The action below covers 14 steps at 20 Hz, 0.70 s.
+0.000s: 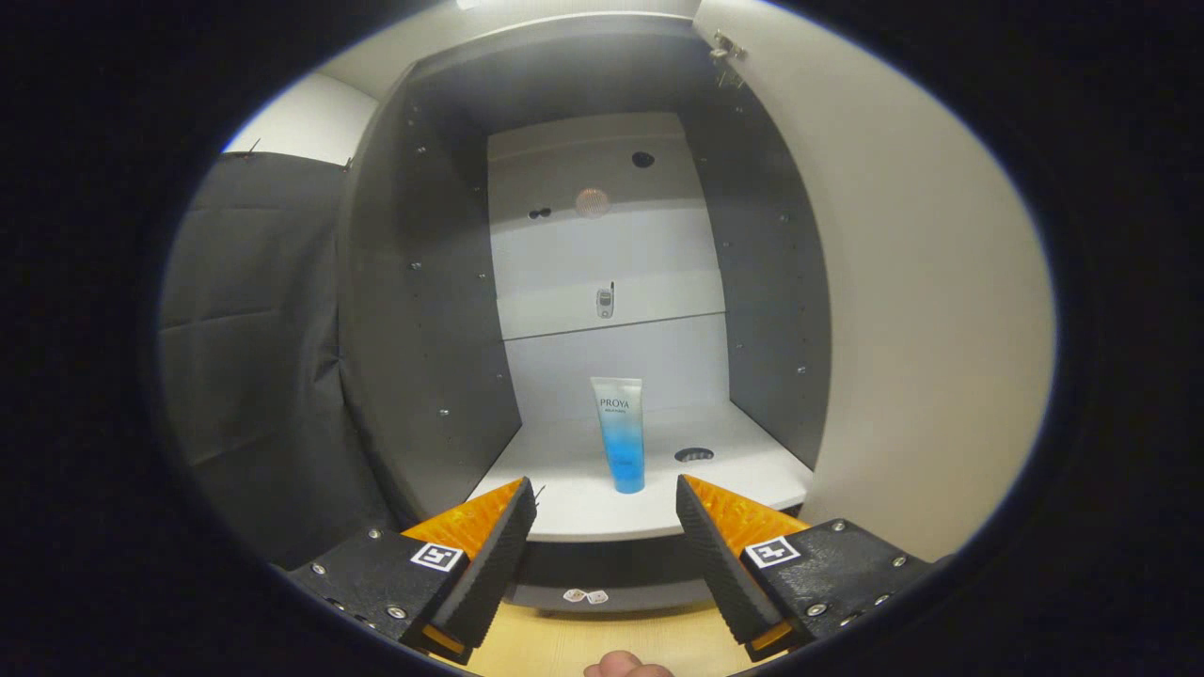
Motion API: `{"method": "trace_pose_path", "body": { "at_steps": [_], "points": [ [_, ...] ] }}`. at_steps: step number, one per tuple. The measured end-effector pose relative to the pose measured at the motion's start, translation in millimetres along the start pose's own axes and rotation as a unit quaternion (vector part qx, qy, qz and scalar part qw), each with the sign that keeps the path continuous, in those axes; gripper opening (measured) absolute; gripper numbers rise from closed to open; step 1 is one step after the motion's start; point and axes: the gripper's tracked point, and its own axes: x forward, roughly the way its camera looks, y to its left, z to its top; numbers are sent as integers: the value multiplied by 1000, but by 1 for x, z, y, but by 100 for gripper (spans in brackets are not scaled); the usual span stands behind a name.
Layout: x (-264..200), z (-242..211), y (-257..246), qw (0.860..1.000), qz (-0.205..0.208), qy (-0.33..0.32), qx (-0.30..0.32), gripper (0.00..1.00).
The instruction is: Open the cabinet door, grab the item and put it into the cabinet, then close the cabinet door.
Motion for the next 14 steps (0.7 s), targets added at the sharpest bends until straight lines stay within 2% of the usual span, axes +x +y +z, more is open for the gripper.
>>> {"method": "trace_pose_path", "body": {
  "at_steps": [3, 6, 9, 14],
  "points": [
    [-49, 3, -3, 1000, -9, -2, 4, 93],
    [-99, 6, 11, 1000, 17, 0, 17, 94],
    [-153, -5, 26, 999, 40, 30, 20, 94],
    [-229, -15, 38, 995, 85, 39, -36, 95]
  ]
}}
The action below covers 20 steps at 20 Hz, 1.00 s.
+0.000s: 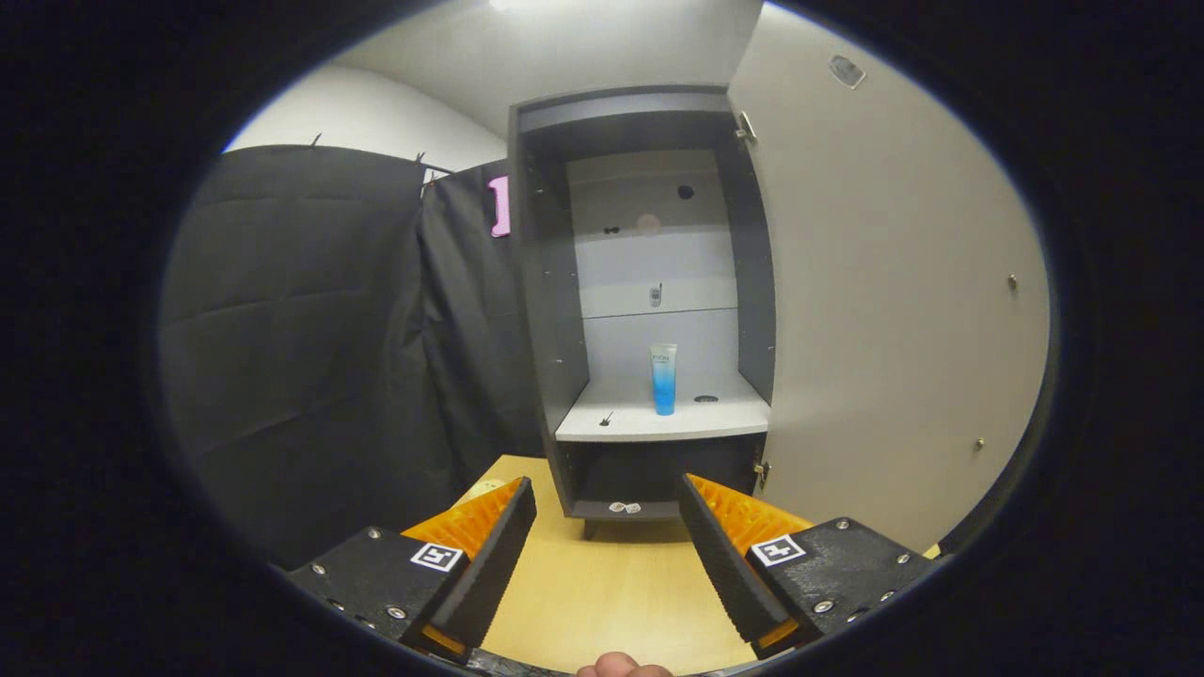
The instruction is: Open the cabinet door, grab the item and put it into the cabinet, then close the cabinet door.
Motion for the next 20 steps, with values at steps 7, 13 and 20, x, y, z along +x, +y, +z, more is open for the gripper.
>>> {"method": "trace_pose_path", "body": {
  "at_steps": [7, 13, 20],
  "points": [
    [-93, 6, -64, 999, -38, -20, 30, 95],
    [-161, 23, -165, 992, -120, -43, 9, 95],
    [-175, 30, -279, 983, -176, -41, 42, 95]
  ]
}}
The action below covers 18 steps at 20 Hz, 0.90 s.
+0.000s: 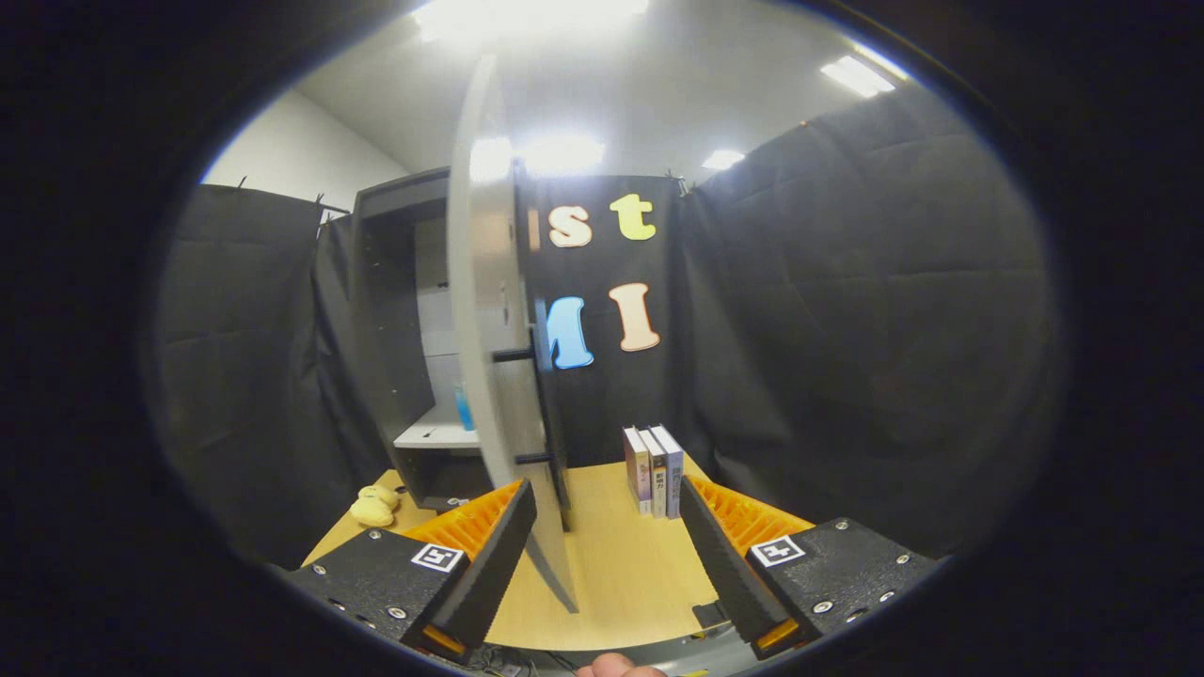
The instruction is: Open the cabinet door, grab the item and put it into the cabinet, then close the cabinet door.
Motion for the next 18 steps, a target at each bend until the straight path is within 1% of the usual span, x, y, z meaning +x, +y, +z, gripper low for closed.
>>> {"method": "trace_pose_path", "body": {
  "at_steps": [4, 7, 9, 11, 15, 18],
  "points": [
    [47, 9, -13, 1000, 14, 4, 16, 95],
    [71, 10, 5, 998, 48, 10, 29, 95],
    [75, 10, 16, 998, 65, 9, 14, 95],
    [75, 14, 16, 998, 68, -5, -13, 94],
    [77, 11, 27, 997, 81, 10, 13, 93],
    [81, 8, 41, 996, 94, 11, 7, 93]
  ]
}}
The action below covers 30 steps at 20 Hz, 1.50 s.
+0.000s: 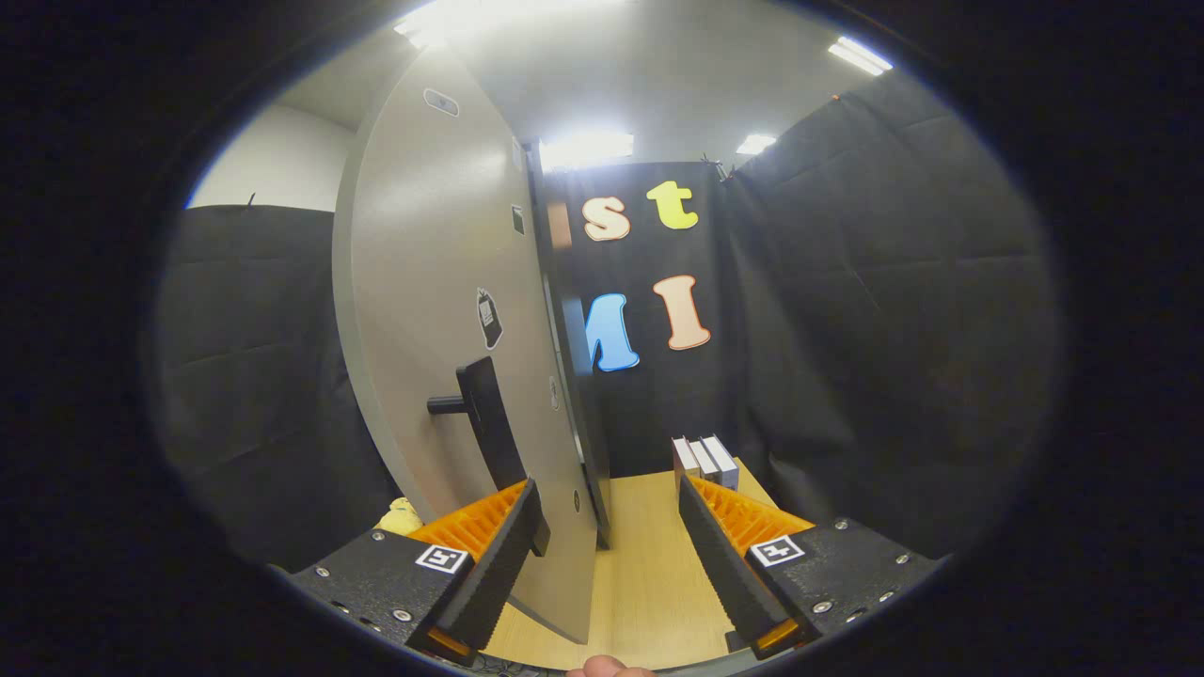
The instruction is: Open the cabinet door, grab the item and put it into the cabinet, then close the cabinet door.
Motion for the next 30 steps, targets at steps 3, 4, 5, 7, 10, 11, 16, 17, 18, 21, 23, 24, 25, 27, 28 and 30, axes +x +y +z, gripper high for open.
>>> {"method": "trace_pose_path", "body": {
  "at_steps": [3, 4, 5, 7, 10, 11, 16, 17, 18, 21, 23, 24, 25, 27, 28, 30],
  "points": [
    [-11, -3, 40, 1000, 24, 3, -7, 93],
    [-11, -5, 52, 999, 34, 4, -9, 93],
    [-9, -5, 62, 999, 42, 4, -11, 93],
    [-3, -7, 85, 998, 58, 4, -13, 93],
    [9, -12, 116, 997, 76, 1, -15, 93],
    [16, -14, 125, 997, 80, 0, -17, 93],
    [46, -24, 176, 994, 107, 13, 18, 93],
    [51, -24, 188, 993, 112, 15, 18, 93],
    [55, -27, 198, 993, 117, 17, 17, 93],
    [68, -34, 231, 991, 129, 17, 5, 93],
    [74, -37, 250, 991, 134, 15, -8, 93],
    [75, -40, 257, 991, 135, 13, -14, 93],
    [76, -40, 266, 991, 135, 10, -19, 93],
    [80, -42, 279, 991, 129, 2, -24, 94],
    [82, -43, 281, 993, 119, -4, -26, 94],
    [88, -47, 281, 995, 93, -15, -31, 94]
  ]
}}
